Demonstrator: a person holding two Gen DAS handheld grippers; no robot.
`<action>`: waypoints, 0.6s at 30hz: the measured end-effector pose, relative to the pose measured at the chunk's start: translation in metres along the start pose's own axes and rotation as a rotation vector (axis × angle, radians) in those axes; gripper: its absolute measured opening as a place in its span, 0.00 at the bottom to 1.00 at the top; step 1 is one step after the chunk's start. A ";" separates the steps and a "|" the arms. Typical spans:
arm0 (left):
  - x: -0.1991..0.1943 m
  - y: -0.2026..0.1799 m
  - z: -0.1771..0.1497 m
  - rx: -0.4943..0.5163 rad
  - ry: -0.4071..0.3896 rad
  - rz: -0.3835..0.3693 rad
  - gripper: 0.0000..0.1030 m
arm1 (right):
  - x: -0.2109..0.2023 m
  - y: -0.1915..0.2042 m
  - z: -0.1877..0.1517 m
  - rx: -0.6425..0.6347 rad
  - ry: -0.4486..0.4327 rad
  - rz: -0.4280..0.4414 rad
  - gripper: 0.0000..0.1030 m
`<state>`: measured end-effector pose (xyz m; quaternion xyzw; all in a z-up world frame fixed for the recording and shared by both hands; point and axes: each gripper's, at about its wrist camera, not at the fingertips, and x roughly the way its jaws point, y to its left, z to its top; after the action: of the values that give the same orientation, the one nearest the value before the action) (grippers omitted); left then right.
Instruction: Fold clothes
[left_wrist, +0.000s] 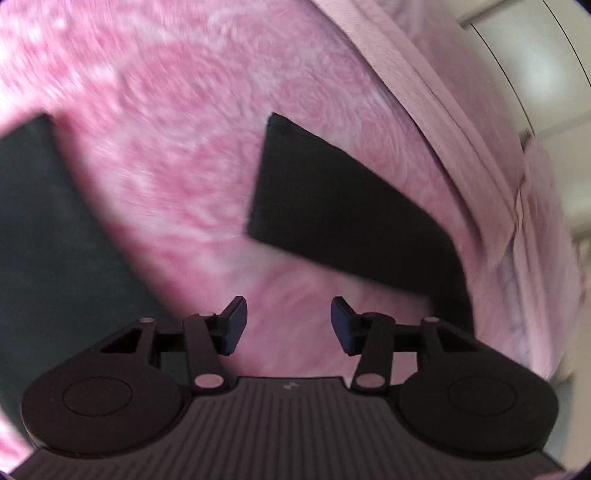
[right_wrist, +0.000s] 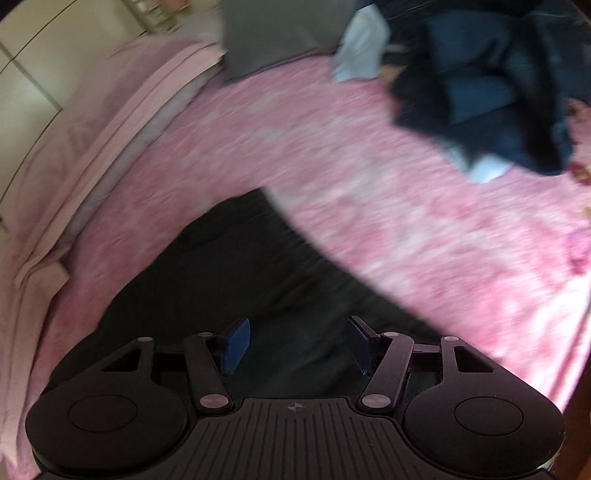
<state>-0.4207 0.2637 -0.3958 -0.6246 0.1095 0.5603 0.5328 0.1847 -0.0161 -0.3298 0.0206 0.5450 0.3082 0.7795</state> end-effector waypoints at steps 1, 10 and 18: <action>0.011 -0.003 0.004 -0.036 -0.004 -0.010 0.43 | 0.006 0.008 -0.004 -0.013 0.009 0.007 0.59; 0.070 -0.028 0.038 0.082 -0.035 0.111 0.09 | 0.042 0.036 -0.027 -0.031 0.059 -0.034 0.59; 0.021 -0.098 0.147 0.520 -0.319 0.023 0.05 | 0.043 0.054 -0.034 0.032 0.045 -0.076 0.59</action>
<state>-0.4271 0.4292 -0.3305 -0.3701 0.1710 0.6106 0.6789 0.1401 0.0392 -0.3598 0.0055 0.5675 0.2699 0.7778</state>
